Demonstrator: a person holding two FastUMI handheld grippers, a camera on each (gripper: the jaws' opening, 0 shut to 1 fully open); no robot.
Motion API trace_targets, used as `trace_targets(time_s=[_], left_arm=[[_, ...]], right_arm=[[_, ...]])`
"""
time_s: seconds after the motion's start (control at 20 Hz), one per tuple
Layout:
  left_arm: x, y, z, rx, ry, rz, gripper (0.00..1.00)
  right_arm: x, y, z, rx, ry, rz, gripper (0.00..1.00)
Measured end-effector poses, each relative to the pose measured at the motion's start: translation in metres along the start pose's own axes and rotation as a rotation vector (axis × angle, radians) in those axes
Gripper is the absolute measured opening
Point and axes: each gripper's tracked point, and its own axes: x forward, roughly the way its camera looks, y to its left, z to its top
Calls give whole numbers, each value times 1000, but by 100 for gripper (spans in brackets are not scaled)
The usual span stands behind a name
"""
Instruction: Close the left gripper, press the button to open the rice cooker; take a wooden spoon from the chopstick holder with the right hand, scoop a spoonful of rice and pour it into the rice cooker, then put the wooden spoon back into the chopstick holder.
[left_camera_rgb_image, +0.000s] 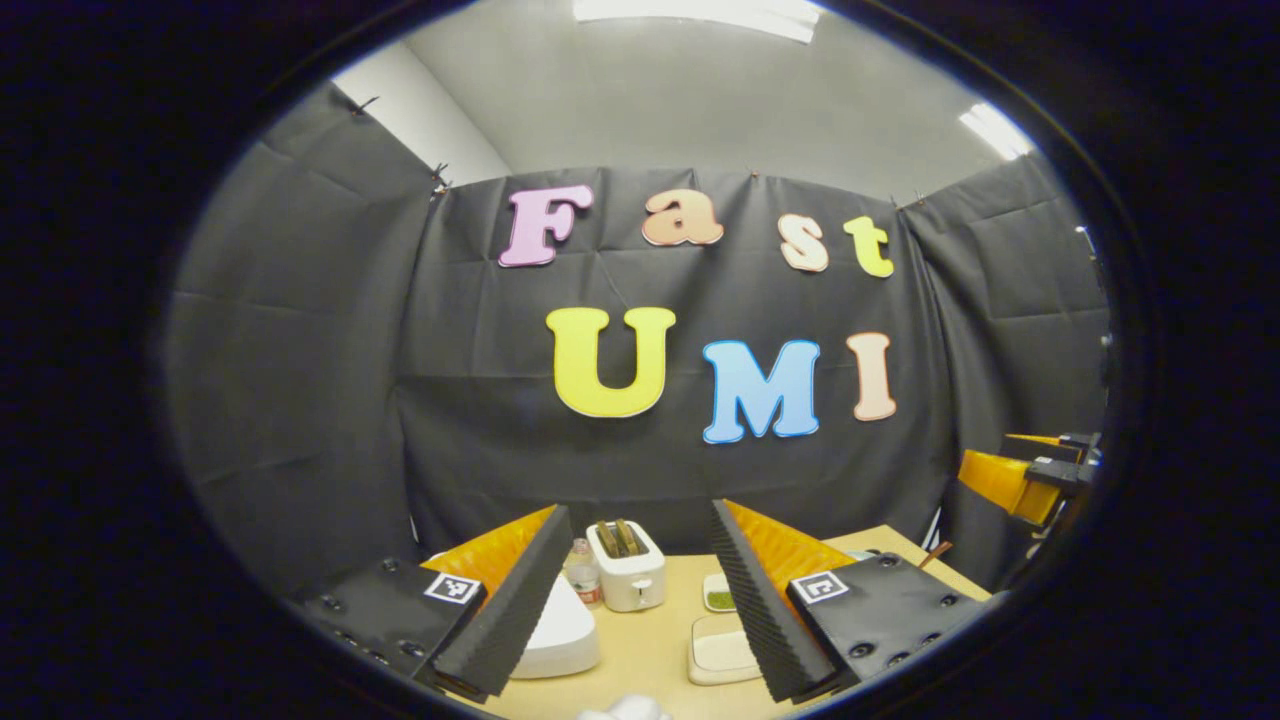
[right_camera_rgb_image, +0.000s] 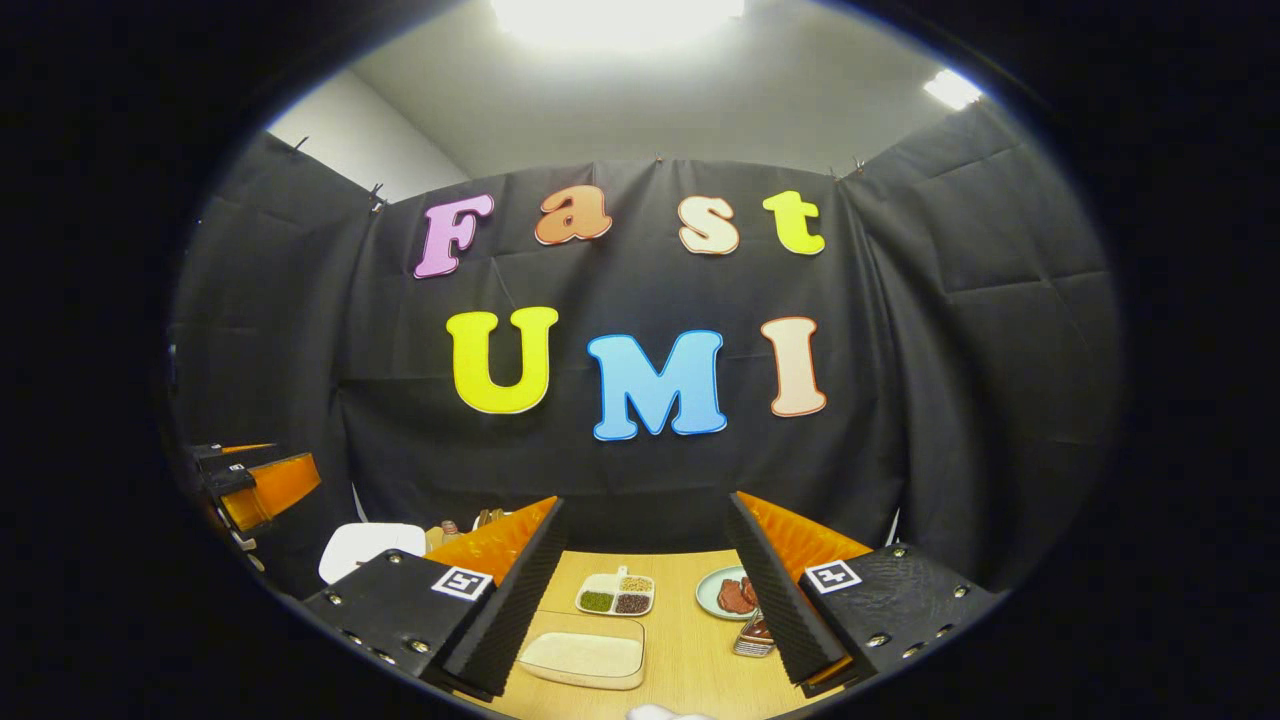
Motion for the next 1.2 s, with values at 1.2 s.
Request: trace_targets(time_s=[1.2], left_arm=[[-29, -4, 5, 7, 0, 3, 95]], right_arm=[[-27, -3, 7, 2, -16, -10, 97]])
